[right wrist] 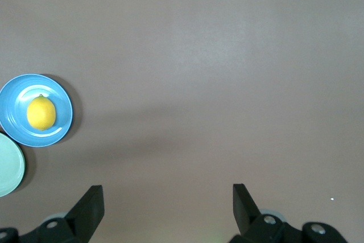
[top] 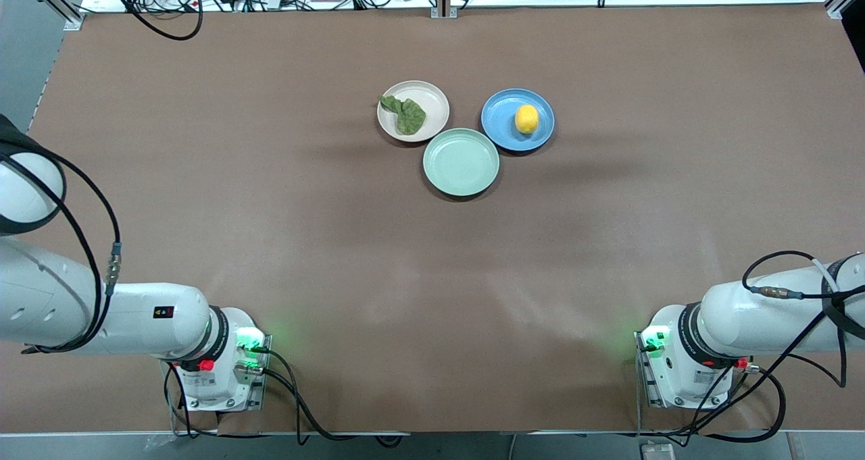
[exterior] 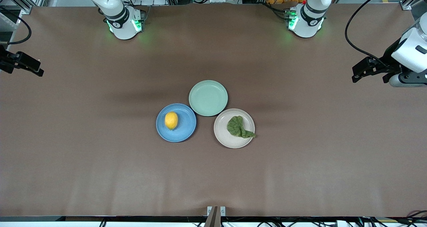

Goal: Pick lemon and lettuce from blue and beige plates

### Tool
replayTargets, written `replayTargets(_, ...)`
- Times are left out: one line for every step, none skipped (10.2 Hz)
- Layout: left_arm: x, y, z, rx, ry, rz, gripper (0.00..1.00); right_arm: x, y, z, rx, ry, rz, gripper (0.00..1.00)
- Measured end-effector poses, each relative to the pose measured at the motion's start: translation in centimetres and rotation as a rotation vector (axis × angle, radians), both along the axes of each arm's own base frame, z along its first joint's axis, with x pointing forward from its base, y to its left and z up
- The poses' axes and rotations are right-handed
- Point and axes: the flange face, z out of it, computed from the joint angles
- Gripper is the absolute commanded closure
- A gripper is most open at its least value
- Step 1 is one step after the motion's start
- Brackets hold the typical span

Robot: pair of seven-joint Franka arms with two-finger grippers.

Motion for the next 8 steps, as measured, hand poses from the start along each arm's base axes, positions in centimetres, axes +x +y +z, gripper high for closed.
replayTargets(0.1,-0.4,-0.4,-0.001,0.009,-0.006,0.00,0.0,0.0,0.0,0.000,0.000,0.000,0.00)
replayTargets(0.4,-1.4,-1.6,-0.003,0.030,-0.025,0.00,0.0,0.0,0.0,0.000,0.001,0.000,0.00)
replayTargets(0.9,-2.9,-3.3,-0.003,0.054,-0.045,0.00,0.0,0.0,-0.1,0.000,0.003,0.000,0.00)
replayTargets(1.8,-4.4,-5.2,-0.005,0.071,-0.053,0.00,0.1,0.1,-0.4,0.000,0.008,0.002,0.00)
replayTargets(2.5,-5.7,-6.8,-0.008,0.078,-0.056,0.00,0.4,0.5,-0.9,0.000,0.017,0.009,0.00)
replayTargets(3.1,-7.1,-8.3,-0.010,0.083,-0.045,0.00,0.7,1.3,-1.6,0.001,0.029,0.022,0.00)
replayTargets(3.6,-8.6,-9.8,-0.013,0.087,-0.021,0.00,1.3,2.8,-2.5,0.001,0.045,0.029,0.00)
replayTargets(4.1,-10.0,-11.2,-0.016,0.087,-0.001,0.00,1.9,4.6,-3.6,-0.001,0.058,0.026,0.00)
